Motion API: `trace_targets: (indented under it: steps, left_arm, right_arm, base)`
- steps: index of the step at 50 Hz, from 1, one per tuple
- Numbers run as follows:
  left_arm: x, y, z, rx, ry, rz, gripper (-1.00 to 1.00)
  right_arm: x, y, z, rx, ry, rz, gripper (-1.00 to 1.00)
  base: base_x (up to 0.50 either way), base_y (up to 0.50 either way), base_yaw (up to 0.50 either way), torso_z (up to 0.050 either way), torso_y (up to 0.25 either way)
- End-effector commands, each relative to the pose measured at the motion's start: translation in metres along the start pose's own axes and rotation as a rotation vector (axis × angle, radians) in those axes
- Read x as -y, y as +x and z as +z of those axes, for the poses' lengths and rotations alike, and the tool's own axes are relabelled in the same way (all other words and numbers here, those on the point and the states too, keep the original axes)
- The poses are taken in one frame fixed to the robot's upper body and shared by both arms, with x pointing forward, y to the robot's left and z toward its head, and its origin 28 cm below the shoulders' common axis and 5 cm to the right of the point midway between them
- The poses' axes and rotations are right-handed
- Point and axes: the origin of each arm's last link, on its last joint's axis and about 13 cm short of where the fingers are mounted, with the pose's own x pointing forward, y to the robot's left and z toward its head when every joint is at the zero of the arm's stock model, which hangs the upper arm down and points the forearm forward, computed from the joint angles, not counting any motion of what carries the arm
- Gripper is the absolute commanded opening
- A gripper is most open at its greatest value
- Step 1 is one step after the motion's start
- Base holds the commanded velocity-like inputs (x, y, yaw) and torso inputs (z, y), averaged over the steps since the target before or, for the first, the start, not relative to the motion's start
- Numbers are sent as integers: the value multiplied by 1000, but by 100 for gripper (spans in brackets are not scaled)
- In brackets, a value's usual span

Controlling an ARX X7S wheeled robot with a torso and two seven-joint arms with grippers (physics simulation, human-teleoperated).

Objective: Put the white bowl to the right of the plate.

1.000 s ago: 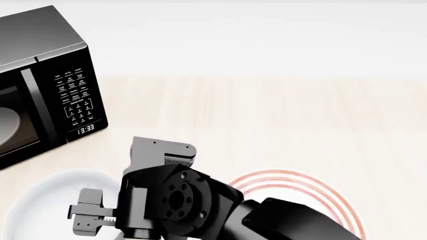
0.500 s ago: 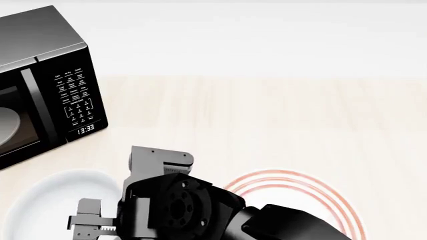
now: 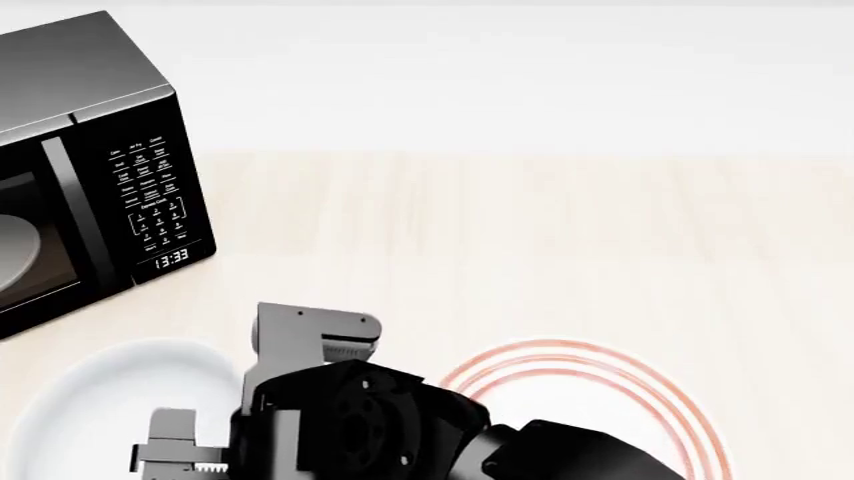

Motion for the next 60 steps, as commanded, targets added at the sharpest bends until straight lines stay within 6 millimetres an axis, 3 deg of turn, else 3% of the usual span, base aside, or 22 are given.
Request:
trace_targets:
  steps: [1, 9, 10, 27, 42, 60]
  left_arm:
    - [0, 0, 0, 1, 1, -1, 100]
    - [0, -1, 0, 3, 0, -3, 100]
    - [0, -1, 0, 3, 0, -3, 100]
    - [1, 0, -1, -1, 1, -2, 100]
    - [1, 1, -2, -4, 3, -3, 100]
    - [2, 1, -2, -4, 6, -1, 100]
  right_arm:
    - [4, 5, -6, -9, -7, 0, 100]
    - [3, 6, -7, -3, -9, -4, 100]
    - [3, 5, -7, -8, -14, 22, -100]
    - [-8, -6, 5, 51, 0, -76, -100]
    - [-21, -69, 23, 101, 44, -132, -100]
    - [-1, -103, 48, 171, 124, -200, -100]
  base:
    - [0, 0, 0, 0, 0]
    - [0, 0, 0, 0, 0]
    - [0, 0, 0, 0, 0]
    - [0, 0, 0, 0, 0]
    - [0, 0, 0, 0, 1]
    - [0, 0, 0, 0, 0]
